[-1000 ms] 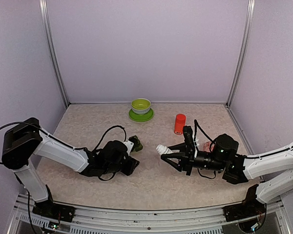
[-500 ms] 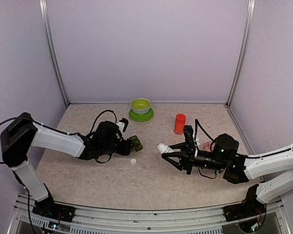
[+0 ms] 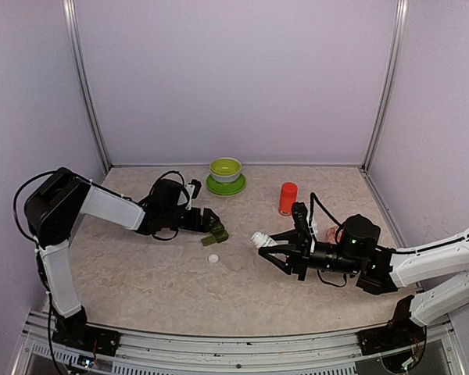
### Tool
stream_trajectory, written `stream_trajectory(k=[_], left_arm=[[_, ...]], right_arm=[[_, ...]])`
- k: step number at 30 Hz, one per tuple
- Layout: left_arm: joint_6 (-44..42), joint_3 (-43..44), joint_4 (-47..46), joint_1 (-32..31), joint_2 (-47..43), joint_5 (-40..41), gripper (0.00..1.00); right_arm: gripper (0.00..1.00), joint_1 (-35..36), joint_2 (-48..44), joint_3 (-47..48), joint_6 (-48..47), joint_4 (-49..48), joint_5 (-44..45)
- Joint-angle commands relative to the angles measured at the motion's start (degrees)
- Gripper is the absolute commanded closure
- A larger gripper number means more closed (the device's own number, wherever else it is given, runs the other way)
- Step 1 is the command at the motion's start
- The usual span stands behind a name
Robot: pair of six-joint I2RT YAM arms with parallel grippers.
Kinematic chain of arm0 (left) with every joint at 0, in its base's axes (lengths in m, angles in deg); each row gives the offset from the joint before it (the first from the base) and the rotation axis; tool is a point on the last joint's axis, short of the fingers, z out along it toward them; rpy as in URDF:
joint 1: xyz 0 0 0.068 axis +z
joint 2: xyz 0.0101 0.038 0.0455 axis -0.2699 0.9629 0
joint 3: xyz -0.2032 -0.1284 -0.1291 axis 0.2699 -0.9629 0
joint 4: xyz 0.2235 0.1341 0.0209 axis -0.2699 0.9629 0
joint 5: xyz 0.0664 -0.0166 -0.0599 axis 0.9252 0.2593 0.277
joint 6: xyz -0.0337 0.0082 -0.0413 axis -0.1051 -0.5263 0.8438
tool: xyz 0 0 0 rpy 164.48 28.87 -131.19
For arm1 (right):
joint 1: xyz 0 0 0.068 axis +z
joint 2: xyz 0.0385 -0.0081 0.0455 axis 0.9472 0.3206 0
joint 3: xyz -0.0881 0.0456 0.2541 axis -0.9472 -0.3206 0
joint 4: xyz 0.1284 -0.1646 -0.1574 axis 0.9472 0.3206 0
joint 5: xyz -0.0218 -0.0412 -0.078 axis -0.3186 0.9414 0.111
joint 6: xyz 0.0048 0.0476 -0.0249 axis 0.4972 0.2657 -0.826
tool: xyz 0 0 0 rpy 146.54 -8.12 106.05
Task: Sort the pills into containers
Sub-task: Move the pill container to the center of the board.
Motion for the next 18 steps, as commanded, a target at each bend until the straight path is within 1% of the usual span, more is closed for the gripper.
stream_trajectory(k=[1, 6, 14, 18], left_arm=[[-0.1, 1.8, -5.2, 1.8, 3.5, -9.7, 0.01], [0.7, 2.3, -9.7, 3.4, 6.6, -17.0, 0.01], [-1.4, 5.7, -9.8, 3.5, 11.4, -21.9, 0.02], [-1.8, 5.1, -10.7, 3.5, 12.0, -23.9, 0.04]], right_arm=[[0.8, -0.4, -1.0, 0.5, 0.0, 0.7, -0.2], [0.8, -0.4, -0.8, 0.8, 0.3, 1.1, -0.5], [0.8, -0.4, -0.5, 0.7, 0.8, 0.8, -0.6], [0.8, -0.4, -0.8, 0.2, 1.1, 0.5, -0.4]])
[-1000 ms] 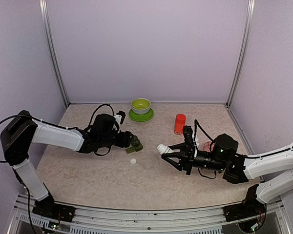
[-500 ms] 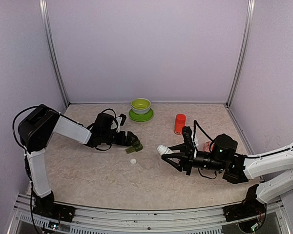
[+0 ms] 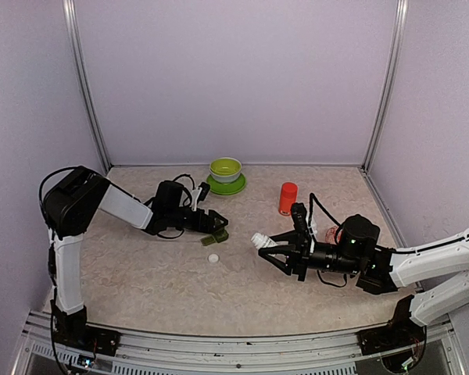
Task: Sort the pills into containers
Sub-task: Move the pill container to the center of the board.
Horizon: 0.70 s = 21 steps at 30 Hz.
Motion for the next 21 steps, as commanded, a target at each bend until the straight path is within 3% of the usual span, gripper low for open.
stream_trajectory(k=[1, 13, 21], left_arm=[[-1.3, 0.1, -2.3, 0.2, 1.2, -4.1, 0.05], [3.4, -6.7, -9.0, -0.8, -1.4, -6.9, 0.07], [3.2, -6.0, -9.4, -3.7, -1.2, -7.7, 0.07]], right_arm=[[0.8, -0.4, -0.9, 0.0, 0.9, -0.5, -0.1], [0.8, -0.4, -0.5, -1.1, 1.3, -1.3, 1.7], [0.8, -0.4, 0.4, -1.6, 1.9, -1.6, 3.1]])
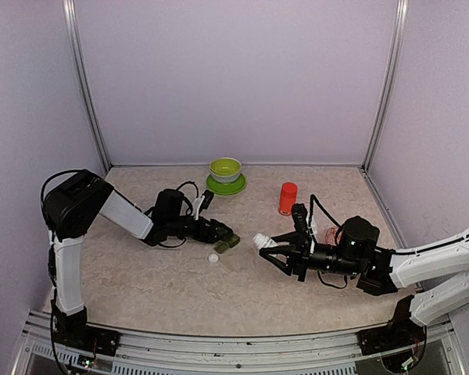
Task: Sort the pills into containers
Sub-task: Move the pill container to the center of the board.
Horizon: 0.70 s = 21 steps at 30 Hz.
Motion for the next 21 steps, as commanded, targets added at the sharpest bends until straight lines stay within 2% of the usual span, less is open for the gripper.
stream_trajectory(k=[1, 15, 21], left_arm=[[0.6, 0.2, -0.2, -1.8, -0.7, -1.8, 0.08], [-0.6, 2.3, -0.3, -6.5, 1.6, -4.0, 0.09], [2.4, 1.7, -3.3, -6.1, 1.2, -2.5, 0.07]], right_arm=[[0.8, -0.4, 0.3, -1.0, 0.6, -1.4, 2.0], [0.8, -2.6, 1.1, -4.1, 1.3, -3.9, 2.6], [0.8, -4.3, 3.2, -5.4, 1.9, -6.3, 1.1]])
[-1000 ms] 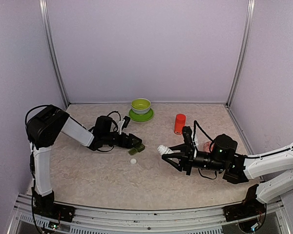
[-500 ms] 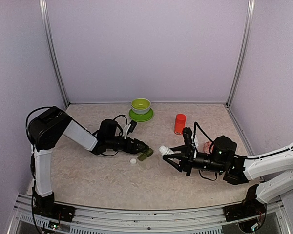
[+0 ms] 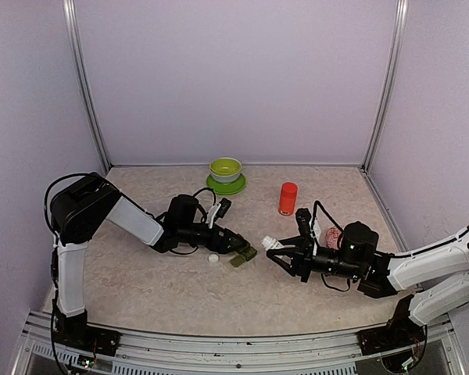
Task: Sort the pills into containers
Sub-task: Move the pill container to the center of the board, then pour the pill into the compartment of the pill container.
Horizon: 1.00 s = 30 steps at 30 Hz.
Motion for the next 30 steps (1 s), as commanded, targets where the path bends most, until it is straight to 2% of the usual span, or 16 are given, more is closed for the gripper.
stream_trajectory(k=[1, 3, 10, 21, 30], left_arm=[[3.5, -0.3, -4.0, 0.8, -0.4, 0.7, 0.05], [5.1, -1.6, -6.0, 1.5, -2.0, 1.1, 0.01], [6.9, -7.1, -6.3, 2.0, -10.6, 4.7, 0.01], [3.5, -18.8, -1.4, -4.1, -28.3, 22.1, 0.01], [0.6, -25.9, -2.8, -6.1, -36.9, 29.2, 0.01]], right_arm=[[0.8, -1.5, 1.6, -1.6, 0.8, -3.9, -1.0], [0.8, -2.1, 2.1, -1.9, 0.9, -4.7, -1.5], [0.81, -3.7, 3.9, -1.9, 0.7, -6.4, -3.2], [0.81, -5.0, 6.7, -1.0, 1.0, -8.1, -5.1], [0.81, -5.1, 6.8, 0.3, 1.0, -6.6, -5.4]])
